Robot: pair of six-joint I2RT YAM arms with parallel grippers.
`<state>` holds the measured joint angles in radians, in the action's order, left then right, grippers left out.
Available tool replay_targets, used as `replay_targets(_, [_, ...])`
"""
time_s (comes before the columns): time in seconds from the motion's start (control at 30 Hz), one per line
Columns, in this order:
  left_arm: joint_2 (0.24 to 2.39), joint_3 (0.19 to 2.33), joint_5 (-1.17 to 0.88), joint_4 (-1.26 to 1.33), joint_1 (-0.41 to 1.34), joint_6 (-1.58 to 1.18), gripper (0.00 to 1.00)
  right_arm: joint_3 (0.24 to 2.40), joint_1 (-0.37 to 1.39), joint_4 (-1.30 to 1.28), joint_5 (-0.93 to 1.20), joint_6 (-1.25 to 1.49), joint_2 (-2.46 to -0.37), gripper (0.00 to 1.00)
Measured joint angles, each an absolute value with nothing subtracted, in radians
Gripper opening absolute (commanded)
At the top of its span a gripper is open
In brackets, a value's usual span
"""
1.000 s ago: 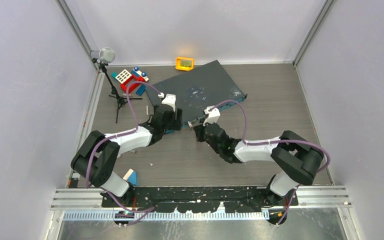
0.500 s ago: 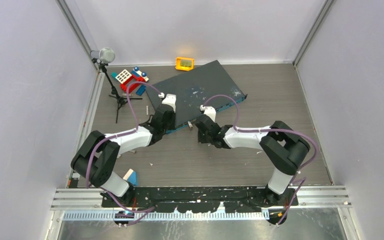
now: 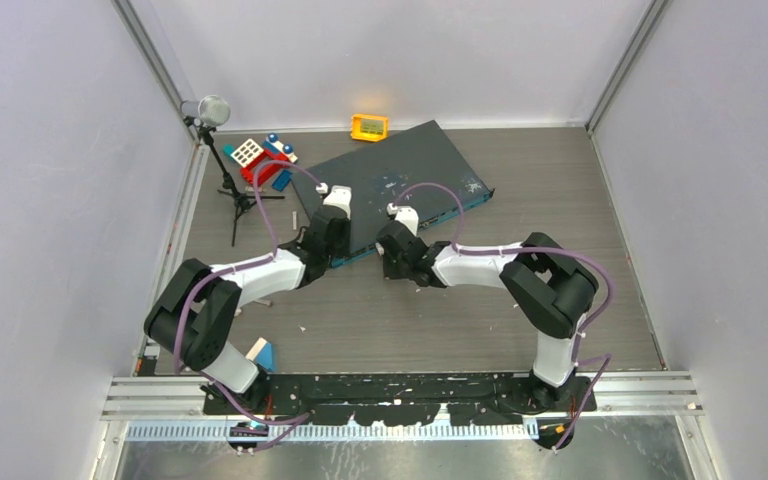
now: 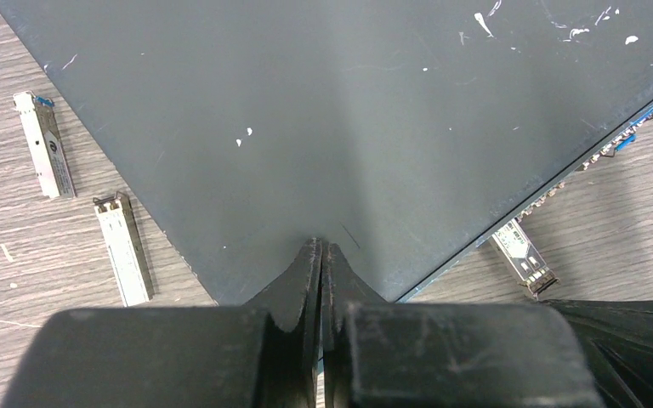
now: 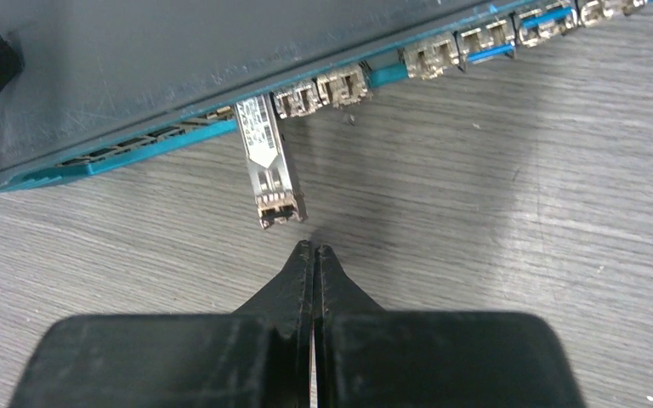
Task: Insert the plug into the switch port
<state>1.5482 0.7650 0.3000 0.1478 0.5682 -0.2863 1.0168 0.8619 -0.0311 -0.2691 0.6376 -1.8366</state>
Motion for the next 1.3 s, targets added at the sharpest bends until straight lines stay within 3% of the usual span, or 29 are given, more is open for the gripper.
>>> replay_targets(1.3, [1.567,0.783,0.292,0.147,0.558,-0.289,0.00,1.158,0.829,-0.039,-0.265,0.585,-1.943,0.01])
